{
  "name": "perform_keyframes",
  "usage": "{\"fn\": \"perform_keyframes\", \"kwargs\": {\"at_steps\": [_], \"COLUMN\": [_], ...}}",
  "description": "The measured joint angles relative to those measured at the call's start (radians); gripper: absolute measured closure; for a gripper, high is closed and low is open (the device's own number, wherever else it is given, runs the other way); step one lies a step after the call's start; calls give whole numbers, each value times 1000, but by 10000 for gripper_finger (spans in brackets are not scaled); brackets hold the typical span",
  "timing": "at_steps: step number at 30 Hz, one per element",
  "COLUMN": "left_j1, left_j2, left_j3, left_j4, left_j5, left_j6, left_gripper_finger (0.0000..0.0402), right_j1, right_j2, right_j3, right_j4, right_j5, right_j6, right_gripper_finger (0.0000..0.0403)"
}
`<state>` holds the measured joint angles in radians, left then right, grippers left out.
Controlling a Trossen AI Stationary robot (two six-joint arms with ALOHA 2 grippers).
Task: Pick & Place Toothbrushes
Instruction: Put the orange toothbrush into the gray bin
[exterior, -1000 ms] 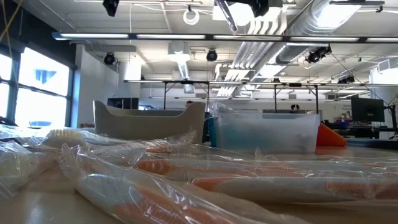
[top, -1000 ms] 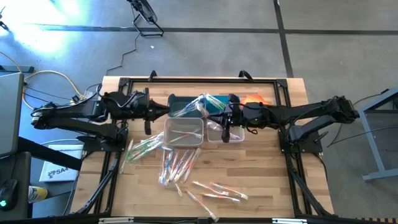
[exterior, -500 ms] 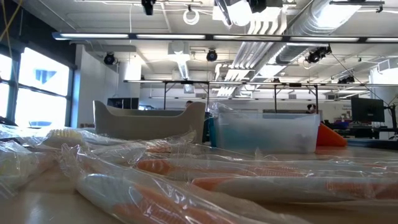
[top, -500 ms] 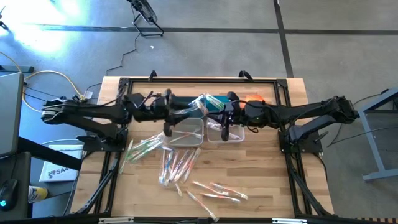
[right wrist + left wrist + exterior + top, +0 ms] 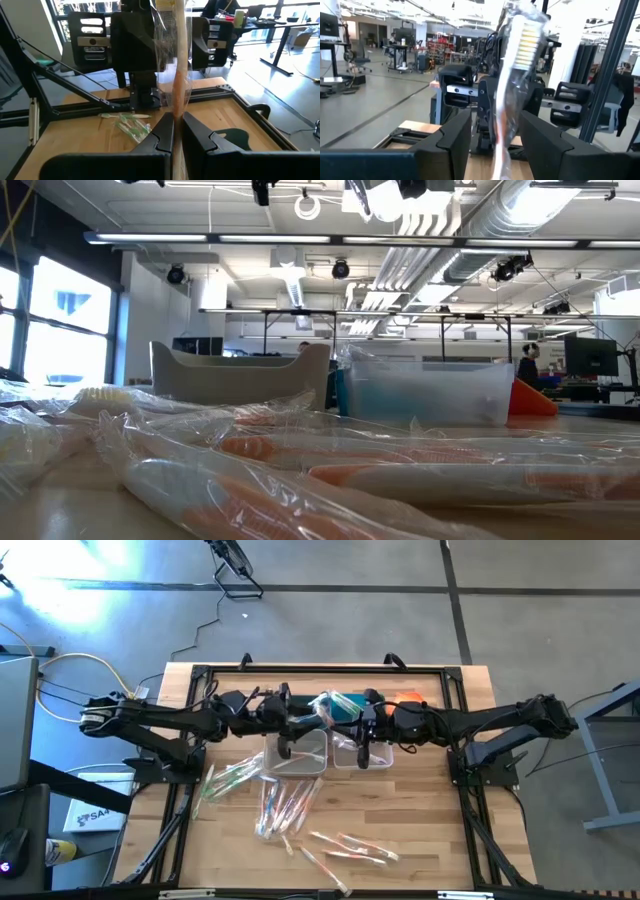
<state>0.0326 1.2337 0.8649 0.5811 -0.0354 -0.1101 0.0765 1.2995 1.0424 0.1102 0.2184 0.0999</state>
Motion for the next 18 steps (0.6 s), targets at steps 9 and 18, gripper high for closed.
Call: {"fn": "perform_keyframes", "kwargs": {"at_steps": [9,18], "left_j1": [0,0], "left_j2": [11,24], "left_j3": [21,21], "left_j4": [-8,-7], "left_j5": [0,22], "left_j6": [0,-36], "left_gripper_finger": [241,241], "right_j1": [0,0], "right_j2": [0,0], "right_j3": [0,0], "right_j4": [-16,-27], "right_j5": [-19,-17], "right_j6": [0,0], "right_gripper_finger": [393,393]}}
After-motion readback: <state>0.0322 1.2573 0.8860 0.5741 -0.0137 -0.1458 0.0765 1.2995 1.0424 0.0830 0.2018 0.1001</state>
